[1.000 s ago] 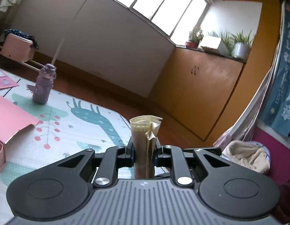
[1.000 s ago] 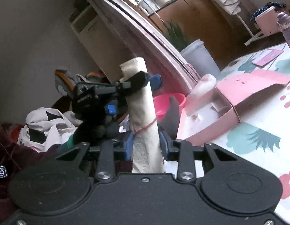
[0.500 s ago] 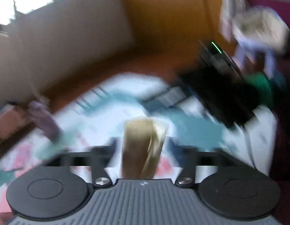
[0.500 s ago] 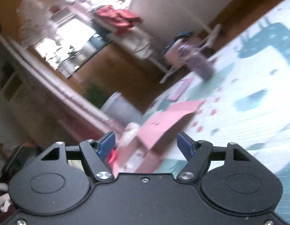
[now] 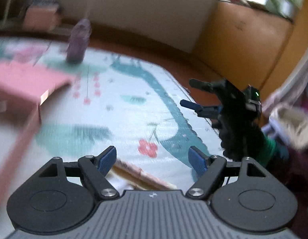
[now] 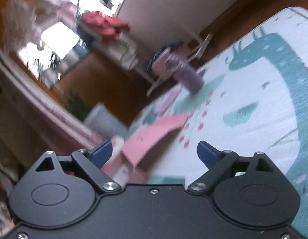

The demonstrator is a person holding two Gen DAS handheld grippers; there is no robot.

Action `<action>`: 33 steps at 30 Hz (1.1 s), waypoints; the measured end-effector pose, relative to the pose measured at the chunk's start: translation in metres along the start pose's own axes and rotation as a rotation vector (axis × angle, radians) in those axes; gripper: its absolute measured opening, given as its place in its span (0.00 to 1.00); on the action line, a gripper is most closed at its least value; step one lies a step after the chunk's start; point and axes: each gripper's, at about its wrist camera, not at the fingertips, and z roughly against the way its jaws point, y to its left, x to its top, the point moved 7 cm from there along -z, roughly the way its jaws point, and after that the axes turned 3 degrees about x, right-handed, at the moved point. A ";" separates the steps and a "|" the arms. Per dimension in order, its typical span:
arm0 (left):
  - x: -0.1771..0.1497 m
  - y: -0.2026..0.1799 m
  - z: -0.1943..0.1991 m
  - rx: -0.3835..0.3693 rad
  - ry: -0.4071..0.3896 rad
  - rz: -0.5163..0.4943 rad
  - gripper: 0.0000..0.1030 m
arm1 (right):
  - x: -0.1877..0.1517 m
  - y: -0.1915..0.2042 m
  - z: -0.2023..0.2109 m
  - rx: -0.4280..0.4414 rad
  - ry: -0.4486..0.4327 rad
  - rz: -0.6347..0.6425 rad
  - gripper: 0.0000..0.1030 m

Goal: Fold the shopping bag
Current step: 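Open the right gripper while the left gripper carries the roll down onto the mat, then grasp the banded roll on the mat with the left gripper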

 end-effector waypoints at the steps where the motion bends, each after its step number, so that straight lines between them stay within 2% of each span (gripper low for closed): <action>1: -0.012 0.003 -0.009 -0.021 0.023 0.096 0.77 | -0.007 0.003 -0.004 -0.021 0.058 0.050 0.89; 4: -0.047 0.010 -0.041 -0.026 0.104 0.268 0.77 | -0.032 0.012 -0.017 -0.103 0.240 0.250 0.74; 6: -0.064 0.015 -0.060 -0.008 0.134 0.319 0.77 | -0.047 0.015 -0.023 -0.145 0.346 0.379 0.69; 7: -0.070 0.020 -0.069 0.002 0.140 0.356 0.77 | -0.054 0.013 -0.026 -0.136 0.391 0.400 0.65; 8: -0.072 0.023 -0.076 -0.010 0.142 0.385 0.77 | -0.061 0.011 -0.028 -0.124 0.432 0.405 0.54; 9: -0.072 0.025 -0.084 -0.032 0.145 0.409 0.77 | -0.066 0.009 -0.030 -0.114 0.459 0.396 0.48; 11: -0.069 0.029 -0.093 -0.040 0.146 0.419 0.77 | -0.081 0.002 -0.036 -0.102 0.543 0.398 0.48; 12: -0.056 0.031 -0.100 -0.035 0.121 0.395 0.77 | -0.087 0.002 -0.039 -0.097 0.575 0.410 0.48; 15: -0.019 0.034 -0.103 -0.008 0.046 0.309 0.77 | -0.111 0.013 -0.044 0.021 0.667 0.383 0.48; 18: -0.008 0.036 -0.101 -0.002 0.064 0.275 0.77 | -0.119 0.028 -0.042 0.114 0.693 0.370 0.48; 20: -0.008 0.039 -0.096 0.012 0.086 0.230 0.77 | -0.112 0.026 -0.040 0.107 0.681 0.359 0.51; 22: -0.010 0.039 -0.090 0.036 0.106 0.127 0.81 | -0.098 0.015 -0.038 0.057 0.645 0.339 0.63; 24: -0.013 0.037 -0.088 0.073 0.132 0.027 0.81 | -0.086 0.004 -0.037 -0.007 0.600 0.330 0.66; 28: -0.019 0.032 -0.111 0.191 0.193 -0.196 0.81 | -0.066 -0.017 -0.035 -0.130 0.506 0.286 0.71; 32: -0.024 0.028 -0.129 0.172 0.240 -0.259 0.81 | -0.061 -0.026 -0.038 -0.163 0.486 0.280 0.71; 33: -0.025 0.027 -0.133 0.169 0.240 -0.275 0.78 | -0.060 -0.026 -0.038 -0.164 0.481 0.279 0.71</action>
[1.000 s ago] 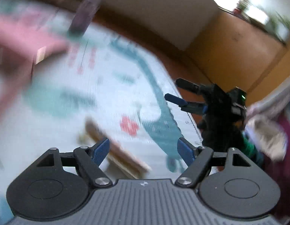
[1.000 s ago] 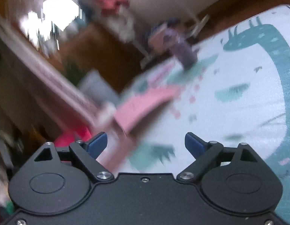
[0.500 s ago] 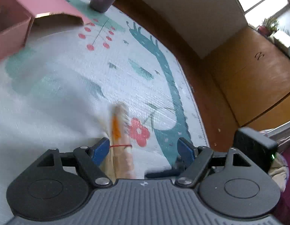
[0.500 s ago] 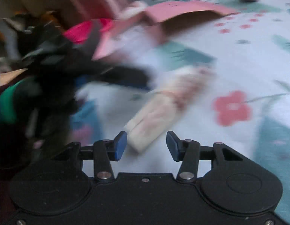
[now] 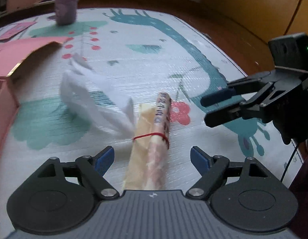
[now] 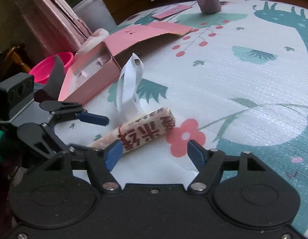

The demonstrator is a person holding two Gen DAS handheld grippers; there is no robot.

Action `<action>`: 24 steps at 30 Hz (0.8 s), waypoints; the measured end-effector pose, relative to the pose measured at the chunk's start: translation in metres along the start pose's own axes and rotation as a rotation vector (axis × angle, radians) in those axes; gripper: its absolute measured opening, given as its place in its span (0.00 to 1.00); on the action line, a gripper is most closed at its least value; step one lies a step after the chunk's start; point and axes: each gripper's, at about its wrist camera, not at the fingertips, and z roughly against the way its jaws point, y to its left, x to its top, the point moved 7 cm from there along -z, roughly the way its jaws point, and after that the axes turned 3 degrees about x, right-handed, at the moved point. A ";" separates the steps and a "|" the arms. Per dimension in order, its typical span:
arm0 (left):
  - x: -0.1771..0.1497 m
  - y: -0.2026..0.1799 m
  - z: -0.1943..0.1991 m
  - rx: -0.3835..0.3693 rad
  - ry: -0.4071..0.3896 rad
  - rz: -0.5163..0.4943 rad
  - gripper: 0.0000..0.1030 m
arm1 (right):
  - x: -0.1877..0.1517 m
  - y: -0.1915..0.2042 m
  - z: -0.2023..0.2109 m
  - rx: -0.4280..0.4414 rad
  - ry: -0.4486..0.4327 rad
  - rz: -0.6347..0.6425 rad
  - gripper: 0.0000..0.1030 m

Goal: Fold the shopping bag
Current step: 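Grasp the banded roll on the mat with the left gripper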

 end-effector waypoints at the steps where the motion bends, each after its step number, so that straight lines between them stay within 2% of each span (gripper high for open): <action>1: 0.001 -0.002 -0.005 0.000 -0.003 -0.022 0.62 | 0.001 -0.001 -0.001 -0.001 -0.004 -0.004 0.71; 2: 0.000 -0.003 -0.008 0.004 0.000 -0.040 0.52 | 0.002 -0.004 -0.002 -0.003 -0.007 -0.012 0.71; 3: -0.002 -0.004 -0.013 0.027 0.016 -0.066 0.37 | 0.002 -0.004 -0.004 -0.005 -0.009 -0.018 0.71; 5: -0.007 -0.003 -0.016 0.042 0.014 -0.095 0.35 | 0.002 -0.006 -0.007 -0.023 -0.014 -0.032 0.71; 7: -0.010 -0.001 -0.009 0.015 0.002 -0.070 0.29 | 0.002 -0.006 -0.007 -0.039 -0.025 -0.045 0.71; 11: -0.012 0.000 0.010 -0.031 -0.038 -0.054 0.27 | 0.007 -0.014 -0.003 -0.050 -0.074 -0.089 0.71; 18: 0.012 0.003 0.061 -0.038 -0.126 -0.074 0.27 | 0.009 -0.021 0.005 -0.062 -0.124 -0.149 0.74; 21: 0.033 0.028 0.100 0.039 -0.176 -0.107 0.27 | 0.009 -0.019 0.006 -0.066 -0.125 -0.145 0.75; 24: 0.041 0.069 0.131 0.156 -0.187 -0.141 0.27 | 0.010 -0.018 0.006 -0.067 -0.125 -0.138 0.76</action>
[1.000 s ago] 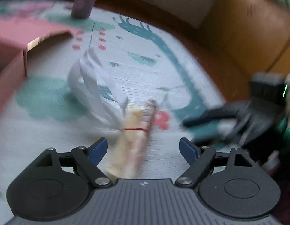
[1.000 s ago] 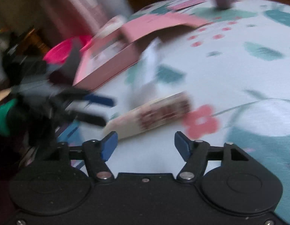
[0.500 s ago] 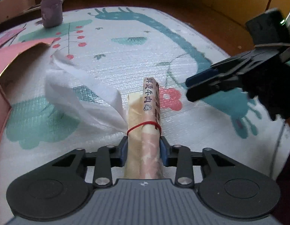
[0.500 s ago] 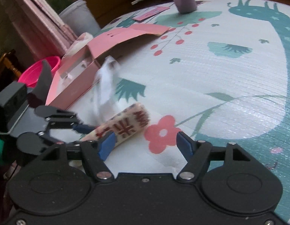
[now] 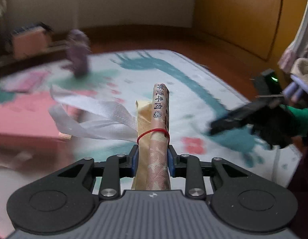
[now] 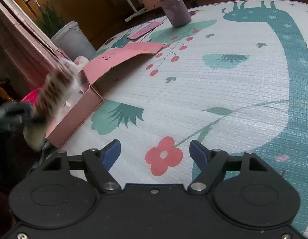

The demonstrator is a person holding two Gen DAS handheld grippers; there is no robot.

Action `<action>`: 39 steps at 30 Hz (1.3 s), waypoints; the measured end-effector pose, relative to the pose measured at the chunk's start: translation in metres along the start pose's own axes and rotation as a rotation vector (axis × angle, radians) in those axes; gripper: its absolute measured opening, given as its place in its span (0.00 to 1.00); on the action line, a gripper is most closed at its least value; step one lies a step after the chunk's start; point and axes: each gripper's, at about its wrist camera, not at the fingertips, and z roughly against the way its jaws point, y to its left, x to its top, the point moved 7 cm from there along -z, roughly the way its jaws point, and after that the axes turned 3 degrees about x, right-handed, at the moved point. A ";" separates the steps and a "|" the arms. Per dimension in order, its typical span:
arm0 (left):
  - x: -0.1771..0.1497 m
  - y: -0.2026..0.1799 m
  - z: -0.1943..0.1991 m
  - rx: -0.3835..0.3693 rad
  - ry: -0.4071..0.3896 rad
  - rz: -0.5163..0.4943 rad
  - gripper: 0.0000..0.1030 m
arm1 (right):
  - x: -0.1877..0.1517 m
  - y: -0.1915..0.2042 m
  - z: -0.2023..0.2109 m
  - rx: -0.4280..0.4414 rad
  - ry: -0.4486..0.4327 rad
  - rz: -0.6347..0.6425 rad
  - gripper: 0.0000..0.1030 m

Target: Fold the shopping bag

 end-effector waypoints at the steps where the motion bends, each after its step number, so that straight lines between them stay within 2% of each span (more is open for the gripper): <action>1: 0.000 0.017 0.006 0.042 0.009 -0.015 0.27 | 0.000 0.000 0.000 0.000 0.001 0.002 0.77; 4: -0.010 0.055 0.014 0.113 0.045 -0.029 0.27 | 0.000 -0.001 -0.002 -0.004 0.007 0.005 0.77; 7: -0.025 0.081 0.011 0.150 0.093 -0.023 0.27 | -0.003 -0.002 -0.007 -0.009 0.029 0.009 0.78; 12: -0.044 0.108 -0.009 0.153 0.140 0.032 0.27 | -0.009 -0.001 -0.017 -0.014 0.075 0.028 0.78; 17: -0.064 0.125 -0.027 0.107 0.179 0.070 0.29 | -0.012 0.000 -0.023 -0.022 0.092 0.049 0.78; 18: -0.069 0.125 -0.030 0.090 0.179 0.055 0.33 | -0.013 0.000 -0.025 -0.024 0.096 0.053 0.78; 19: -0.073 0.126 -0.033 0.091 0.176 0.049 0.45 | -0.014 0.000 -0.026 -0.025 0.099 0.057 0.78; 21: -0.075 0.130 -0.031 0.094 0.159 0.083 0.56 | -0.014 0.000 -0.028 -0.024 0.102 0.065 0.81; 24: -0.073 0.133 -0.026 0.091 0.138 0.123 0.62 | -0.013 0.001 -0.029 -0.022 0.098 0.076 0.81; 27: -0.069 0.134 -0.021 0.127 0.125 0.147 0.66 | -0.010 0.003 -0.025 -0.022 0.069 0.086 0.81; 30: -0.065 0.125 -0.014 0.125 0.087 0.218 0.79 | -0.006 0.007 -0.018 -0.012 0.030 0.090 0.82; 32: -0.064 0.114 -0.011 0.135 0.088 0.259 0.80 | -0.004 0.013 -0.008 -0.010 -0.011 0.099 0.85; 36: -0.058 0.098 -0.008 0.239 0.115 0.300 0.80 | -0.005 0.026 0.008 -0.012 -0.068 0.121 0.88; 39: -0.056 0.084 0.004 0.249 0.098 0.352 0.80 | -0.005 0.042 0.021 -0.006 -0.113 0.157 0.92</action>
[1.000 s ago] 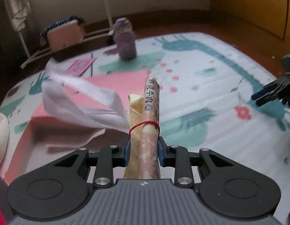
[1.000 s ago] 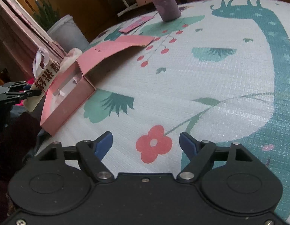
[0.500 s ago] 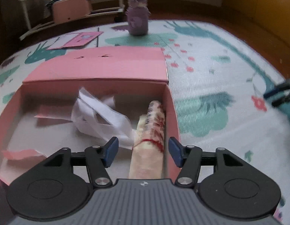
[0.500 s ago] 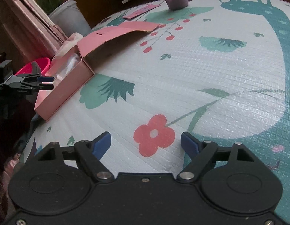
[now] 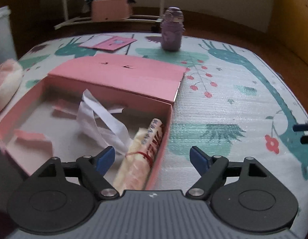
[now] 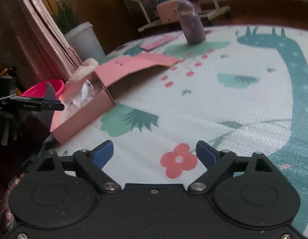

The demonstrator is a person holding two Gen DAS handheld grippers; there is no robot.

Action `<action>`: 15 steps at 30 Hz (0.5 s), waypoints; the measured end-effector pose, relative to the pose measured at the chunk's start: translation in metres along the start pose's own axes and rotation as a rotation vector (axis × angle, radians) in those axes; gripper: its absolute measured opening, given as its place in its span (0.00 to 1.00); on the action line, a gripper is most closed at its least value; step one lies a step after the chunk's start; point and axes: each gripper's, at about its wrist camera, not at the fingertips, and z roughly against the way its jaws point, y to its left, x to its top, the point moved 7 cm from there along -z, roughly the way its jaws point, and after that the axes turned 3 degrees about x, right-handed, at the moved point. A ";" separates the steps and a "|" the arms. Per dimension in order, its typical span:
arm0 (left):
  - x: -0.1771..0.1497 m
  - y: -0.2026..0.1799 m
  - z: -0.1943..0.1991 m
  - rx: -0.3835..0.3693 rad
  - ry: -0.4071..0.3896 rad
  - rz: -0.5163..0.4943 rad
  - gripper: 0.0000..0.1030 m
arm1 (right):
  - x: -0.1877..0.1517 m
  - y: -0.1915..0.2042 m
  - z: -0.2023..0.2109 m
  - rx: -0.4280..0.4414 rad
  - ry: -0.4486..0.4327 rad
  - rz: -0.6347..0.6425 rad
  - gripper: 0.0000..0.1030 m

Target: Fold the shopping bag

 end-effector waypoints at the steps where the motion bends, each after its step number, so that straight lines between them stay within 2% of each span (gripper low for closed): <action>1: 0.000 -0.003 0.006 0.003 -0.009 0.015 0.80 | 0.002 0.005 0.004 0.005 -0.017 0.011 0.92; 5: 0.001 -0.010 0.023 0.035 -0.011 0.079 0.88 | 0.006 0.022 0.020 -0.014 -0.073 0.039 1.00; 9: 0.003 -0.021 0.044 0.016 -0.051 0.090 0.89 | 0.008 0.032 0.035 -0.049 -0.111 0.041 1.00; 15: -0.002 -0.037 0.064 0.042 -0.040 0.057 0.90 | 0.013 0.050 0.056 -0.097 -0.185 0.041 1.00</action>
